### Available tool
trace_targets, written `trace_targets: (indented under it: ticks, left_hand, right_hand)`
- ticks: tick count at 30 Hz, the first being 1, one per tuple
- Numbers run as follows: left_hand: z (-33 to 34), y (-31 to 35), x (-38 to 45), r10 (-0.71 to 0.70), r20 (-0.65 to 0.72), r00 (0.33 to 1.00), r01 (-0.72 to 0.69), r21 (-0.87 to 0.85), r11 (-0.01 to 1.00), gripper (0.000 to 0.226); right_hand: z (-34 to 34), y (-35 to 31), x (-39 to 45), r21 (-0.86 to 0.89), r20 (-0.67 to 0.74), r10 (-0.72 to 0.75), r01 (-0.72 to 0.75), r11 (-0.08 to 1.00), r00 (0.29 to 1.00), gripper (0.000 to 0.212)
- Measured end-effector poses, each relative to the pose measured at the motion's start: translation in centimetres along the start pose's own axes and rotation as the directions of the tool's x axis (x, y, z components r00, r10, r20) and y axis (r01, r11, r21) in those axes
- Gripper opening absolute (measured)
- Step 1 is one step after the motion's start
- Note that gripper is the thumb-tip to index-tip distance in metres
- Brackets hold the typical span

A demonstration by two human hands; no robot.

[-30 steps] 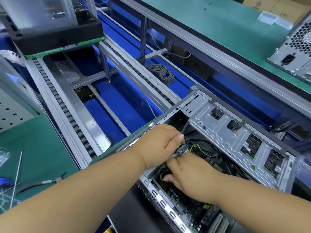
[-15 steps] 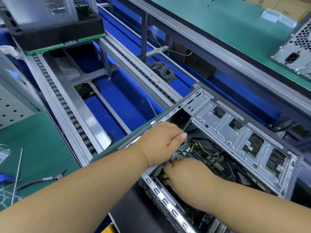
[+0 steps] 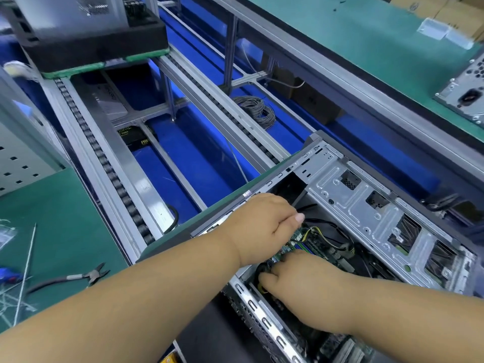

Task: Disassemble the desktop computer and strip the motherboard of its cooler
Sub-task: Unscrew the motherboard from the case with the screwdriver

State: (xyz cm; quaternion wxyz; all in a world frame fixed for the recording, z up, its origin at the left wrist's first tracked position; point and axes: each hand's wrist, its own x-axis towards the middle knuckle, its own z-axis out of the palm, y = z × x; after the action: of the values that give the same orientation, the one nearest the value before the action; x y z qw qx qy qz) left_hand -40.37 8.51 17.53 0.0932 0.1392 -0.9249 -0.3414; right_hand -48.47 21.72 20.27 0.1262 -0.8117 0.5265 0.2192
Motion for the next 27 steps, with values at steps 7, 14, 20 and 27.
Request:
trace_targets:
  ticks: [7, 14, 20, 27]
  left_hand:
    - [0.2, -0.3, 0.1, 0.006, -0.014, 1.000, -0.006, -0.006, 1.000, 0.053]
    - [0.2, -0.5, 0.1, 0.019, -0.006, 1.000, -0.020, -0.018, 1.000, 0.054]
    - [0.1, -0.4, 0.1, 0.026, 0.003, 1.000, -0.026, -0.021, 0.999, 0.054]
    - [0.1, 0.0, -0.1, 0.010, -0.004, 1.000, -0.010, -0.046, 0.999, 0.053]
  right_hand:
    - [-1.2, 0.9, 0.1, -0.057, -0.038, -0.083, 0.081, 0.995, 0.996, 0.028]
    - [-1.2, 0.7, 0.3, 0.199, 0.017, 0.128, -0.129, 0.971, 0.992, 0.023]
    - [-1.8, 0.6, 2.7, 0.503, 0.422, 0.271, -0.472, 0.724, 0.865, 0.026]
    - [-1.6, -1.4, 4.2, 0.380, 0.425, 0.374, -0.537, 0.753, 0.825, 0.040]
